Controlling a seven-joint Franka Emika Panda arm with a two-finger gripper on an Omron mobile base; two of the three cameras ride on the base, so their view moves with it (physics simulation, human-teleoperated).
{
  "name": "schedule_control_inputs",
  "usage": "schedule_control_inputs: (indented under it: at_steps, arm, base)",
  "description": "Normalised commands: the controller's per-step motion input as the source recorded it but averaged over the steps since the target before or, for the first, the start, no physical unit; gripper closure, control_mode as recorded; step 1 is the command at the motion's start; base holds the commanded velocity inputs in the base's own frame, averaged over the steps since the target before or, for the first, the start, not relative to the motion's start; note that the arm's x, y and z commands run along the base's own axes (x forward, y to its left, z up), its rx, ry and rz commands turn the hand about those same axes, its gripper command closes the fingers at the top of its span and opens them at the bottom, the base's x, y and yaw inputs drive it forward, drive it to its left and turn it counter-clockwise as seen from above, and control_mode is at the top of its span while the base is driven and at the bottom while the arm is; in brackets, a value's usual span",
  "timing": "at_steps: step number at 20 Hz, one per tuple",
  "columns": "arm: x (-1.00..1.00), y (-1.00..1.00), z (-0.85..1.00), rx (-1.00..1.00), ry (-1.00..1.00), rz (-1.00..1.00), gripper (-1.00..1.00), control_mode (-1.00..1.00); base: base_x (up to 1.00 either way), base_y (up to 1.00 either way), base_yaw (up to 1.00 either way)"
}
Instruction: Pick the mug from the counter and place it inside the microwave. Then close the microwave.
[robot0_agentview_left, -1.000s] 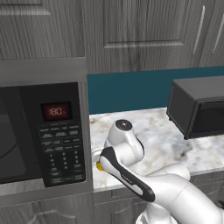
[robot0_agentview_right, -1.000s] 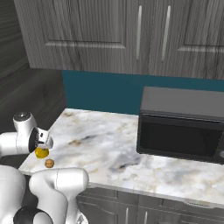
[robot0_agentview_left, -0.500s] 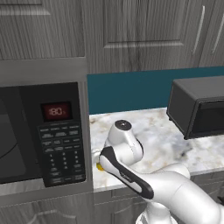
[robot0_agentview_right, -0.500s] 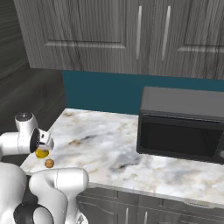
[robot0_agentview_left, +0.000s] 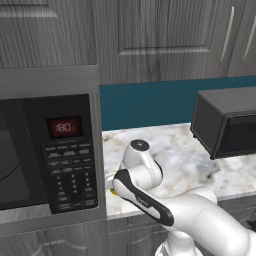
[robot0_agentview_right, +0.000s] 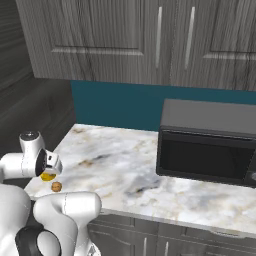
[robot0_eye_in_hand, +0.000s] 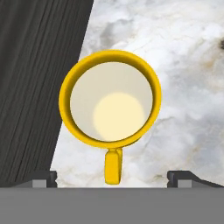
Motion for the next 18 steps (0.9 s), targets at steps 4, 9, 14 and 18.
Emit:
schedule_control_inputs:
  at_steps: [4,9,14,18]
  arm:
    - [0.00,0.00,-0.11,0.00,0.00,0.00,-1.00,-1.00]
    - [0.01,0.00,-0.13,0.00,0.00,0.00,-1.00,-1.00]
    - [0.10,0.00,-0.05,-0.01,0.00,0.00,-1.00,-1.00]
    - [0.13,0.00,0.00,-0.01,0.00,0.00,-1.00,-1.00]
  base:
    - [0.00,0.00,0.00]
    - [0.00,0.00,0.00]
    - [0.00,0.00,0.00]
    - [0.00,0.00,0.00]
